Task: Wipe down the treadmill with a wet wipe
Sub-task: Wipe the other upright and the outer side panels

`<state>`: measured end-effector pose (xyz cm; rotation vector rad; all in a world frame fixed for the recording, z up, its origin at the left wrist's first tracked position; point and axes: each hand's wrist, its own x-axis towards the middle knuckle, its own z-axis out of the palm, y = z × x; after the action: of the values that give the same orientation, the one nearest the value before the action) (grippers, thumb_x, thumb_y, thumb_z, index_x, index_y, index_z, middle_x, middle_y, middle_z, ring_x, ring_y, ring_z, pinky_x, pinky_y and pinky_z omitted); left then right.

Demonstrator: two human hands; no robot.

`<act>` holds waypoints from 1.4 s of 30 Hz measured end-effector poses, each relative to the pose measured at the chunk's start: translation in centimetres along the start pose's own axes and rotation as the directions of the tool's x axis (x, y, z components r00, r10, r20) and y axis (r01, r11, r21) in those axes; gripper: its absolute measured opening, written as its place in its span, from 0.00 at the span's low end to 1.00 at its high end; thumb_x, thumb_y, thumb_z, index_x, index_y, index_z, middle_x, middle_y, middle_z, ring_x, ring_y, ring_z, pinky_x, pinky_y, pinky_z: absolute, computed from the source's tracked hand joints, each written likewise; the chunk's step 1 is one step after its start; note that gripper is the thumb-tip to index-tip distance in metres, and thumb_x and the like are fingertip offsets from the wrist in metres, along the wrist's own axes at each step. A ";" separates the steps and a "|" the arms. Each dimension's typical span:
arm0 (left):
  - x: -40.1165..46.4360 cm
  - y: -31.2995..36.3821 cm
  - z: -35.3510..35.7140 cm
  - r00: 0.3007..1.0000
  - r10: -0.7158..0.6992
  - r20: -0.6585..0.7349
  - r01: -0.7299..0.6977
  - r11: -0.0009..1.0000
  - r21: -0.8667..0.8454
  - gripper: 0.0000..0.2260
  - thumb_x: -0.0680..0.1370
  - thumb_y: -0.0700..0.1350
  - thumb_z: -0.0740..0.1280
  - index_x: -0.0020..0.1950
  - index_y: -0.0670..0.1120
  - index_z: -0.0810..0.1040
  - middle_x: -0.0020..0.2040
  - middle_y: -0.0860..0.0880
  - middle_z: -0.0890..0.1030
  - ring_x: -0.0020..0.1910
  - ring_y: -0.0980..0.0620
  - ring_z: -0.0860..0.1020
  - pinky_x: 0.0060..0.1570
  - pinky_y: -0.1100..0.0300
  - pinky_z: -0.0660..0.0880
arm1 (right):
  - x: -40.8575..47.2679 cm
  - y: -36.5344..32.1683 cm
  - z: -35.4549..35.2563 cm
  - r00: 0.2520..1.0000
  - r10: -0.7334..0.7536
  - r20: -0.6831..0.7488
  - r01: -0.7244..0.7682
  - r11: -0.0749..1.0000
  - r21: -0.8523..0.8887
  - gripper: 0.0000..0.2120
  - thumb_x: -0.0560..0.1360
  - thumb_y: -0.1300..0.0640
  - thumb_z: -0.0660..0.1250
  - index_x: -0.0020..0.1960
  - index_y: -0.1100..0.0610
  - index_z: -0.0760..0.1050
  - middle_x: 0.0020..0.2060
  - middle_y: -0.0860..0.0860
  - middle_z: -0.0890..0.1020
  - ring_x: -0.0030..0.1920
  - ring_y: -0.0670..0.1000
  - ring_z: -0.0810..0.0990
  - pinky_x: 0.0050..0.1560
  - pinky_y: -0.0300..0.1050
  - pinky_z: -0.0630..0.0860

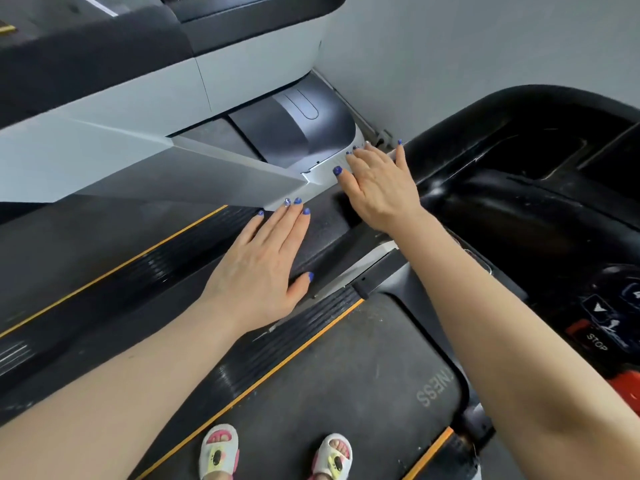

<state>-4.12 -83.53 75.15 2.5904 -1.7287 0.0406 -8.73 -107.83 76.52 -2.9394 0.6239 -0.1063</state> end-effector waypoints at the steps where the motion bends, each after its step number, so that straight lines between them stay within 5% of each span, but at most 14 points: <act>1: 0.0 0.0 0.0 1.000 0.005 0.008 -0.005 1.000 0.005 0.35 0.80 0.58 0.54 0.82 0.40 0.53 0.82 0.42 0.55 0.81 0.46 0.55 0.78 0.46 0.59 | -0.1 -0.1 0.1 1.000 0.017 -0.011 -0.017 1.000 -0.001 0.40 0.78 0.36 0.35 0.66 0.59 0.74 0.70 0.53 0.74 0.78 0.54 0.62 0.78 0.63 0.44; 6: 0.0 0.1 -0.2 1.000 -0.005 0.009 0.005 1.000 0.009 0.36 0.79 0.58 0.54 0.82 0.39 0.54 0.82 0.42 0.56 0.81 0.45 0.57 0.77 0.45 0.60 | -6.8 -1.6 1.1 0.999 0.020 -0.035 -0.015 0.991 0.136 0.38 0.80 0.37 0.41 0.81 0.59 0.56 0.81 0.55 0.56 0.81 0.54 0.48 0.78 0.58 0.39; 10: 0.0 0.2 0.0 1.000 -0.005 0.005 0.005 1.000 -0.005 0.36 0.78 0.58 0.54 0.82 0.39 0.54 0.82 0.41 0.55 0.81 0.45 0.56 0.77 0.45 0.60 | -10.1 -2.2 1.8 1.000 -0.013 0.025 0.009 0.985 0.172 0.39 0.79 0.31 0.34 0.81 0.54 0.42 0.82 0.50 0.45 0.81 0.50 0.39 0.79 0.57 0.35; 14: 0.2 0.0 0.0 1.000 -0.009 0.007 0.009 1.000 0.001 0.36 0.78 0.59 0.52 0.82 0.40 0.53 0.83 0.42 0.54 0.81 0.46 0.55 0.78 0.46 0.59 | -5.7 -2.0 0.9 0.999 -0.011 -0.041 0.014 0.998 0.061 0.37 0.80 0.37 0.40 0.80 0.57 0.58 0.81 0.51 0.57 0.81 0.51 0.51 0.79 0.60 0.39; 19: 0.1 0.1 0.0 1.000 -0.015 0.013 0.015 1.000 0.000 0.37 0.78 0.59 0.55 0.82 0.41 0.54 0.82 0.42 0.56 0.81 0.46 0.56 0.78 0.47 0.60 | -1.0 -2.4 0.6 0.999 0.019 -0.030 -0.018 0.999 0.034 0.39 0.78 0.38 0.35 0.61 0.59 0.77 0.71 0.54 0.73 0.77 0.53 0.63 0.79 0.62 0.44; 24: 0.1 0.1 0.0 1.000 -0.013 0.018 0.013 1.000 -0.009 0.37 0.78 0.59 0.56 0.82 0.40 0.54 0.82 0.42 0.55 0.81 0.46 0.56 0.78 0.46 0.59 | -7.9 -3.8 1.8 0.997 0.011 -0.081 0.002 0.988 0.157 0.33 0.81 0.42 0.43 0.80 0.58 0.59 0.80 0.53 0.59 0.81 0.53 0.51 0.79 0.59 0.41; 27: 0.1 0.1 0.0 1.000 -0.016 0.006 0.016 0.999 -0.031 0.38 0.76 0.58 0.53 0.82 0.40 0.55 0.82 0.42 0.56 0.81 0.45 0.57 0.78 0.46 0.59 | -11.1 -4.3 2.6 0.999 -0.021 -0.040 0.029 0.977 0.209 0.33 0.82 0.41 0.43 0.82 0.56 0.50 0.82 0.49 0.50 0.81 0.49 0.43 0.78 0.56 0.35; 32: 0.1 0.0 0.2 1.000 -0.001 -0.008 0.001 1.000 -0.024 0.38 0.77 0.58 0.58 0.82 0.39 0.55 0.82 0.41 0.56 0.81 0.45 0.57 0.78 0.46 0.58 | -5.3 -4.3 1.3 0.997 0.027 -0.067 -0.023 0.998 0.064 0.35 0.80 0.42 0.38 0.79 0.58 0.63 0.80 0.52 0.60 0.81 0.52 0.53 0.78 0.59 0.39; 35: 0.1 0.0 0.0 1.000 0.000 0.005 0.000 1.000 -0.025 0.38 0.77 0.58 0.57 0.82 0.39 0.56 0.82 0.41 0.57 0.81 0.45 0.57 0.78 0.46 0.58 | -2.0 -4.5 0.9 0.997 0.065 -0.034 -0.064 0.997 0.035 0.33 0.81 0.42 0.38 0.67 0.56 0.75 0.78 0.51 0.65 0.80 0.51 0.56 0.79 0.60 0.38; 38: 0.0 -0.1 -0.5 1.000 0.010 0.010 -0.009 0.998 -0.067 0.38 0.77 0.59 0.53 0.81 0.39 0.57 0.82 0.42 0.58 0.81 0.46 0.56 0.78 0.46 0.58 | -1.8 -4.2 0.8 0.997 0.076 -0.020 -0.076 0.997 0.013 0.24 0.85 0.47 0.45 0.68 0.54 0.73 0.78 0.50 0.63 0.80 0.50 0.54 0.78 0.61 0.37; 42: -2.0 -0.2 -1.4 1.000 -0.010 -0.027 0.006 0.989 -0.148 0.35 0.78 0.59 0.49 0.81 0.39 0.58 0.81 0.42 0.59 0.81 0.47 0.56 0.79 0.48 0.56 | -2.0 -4.2 0.0 0.995 0.078 0.060 -0.081 0.995 0.058 0.23 0.86 0.48 0.46 0.76 0.54 0.66 0.80 0.50 0.59 0.81 0.51 0.49 0.77 0.60 0.35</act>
<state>-4.68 -81.54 76.45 2.4794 -1.6443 -0.0507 -8.89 -103.24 77.00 -2.8447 0.7153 -0.0311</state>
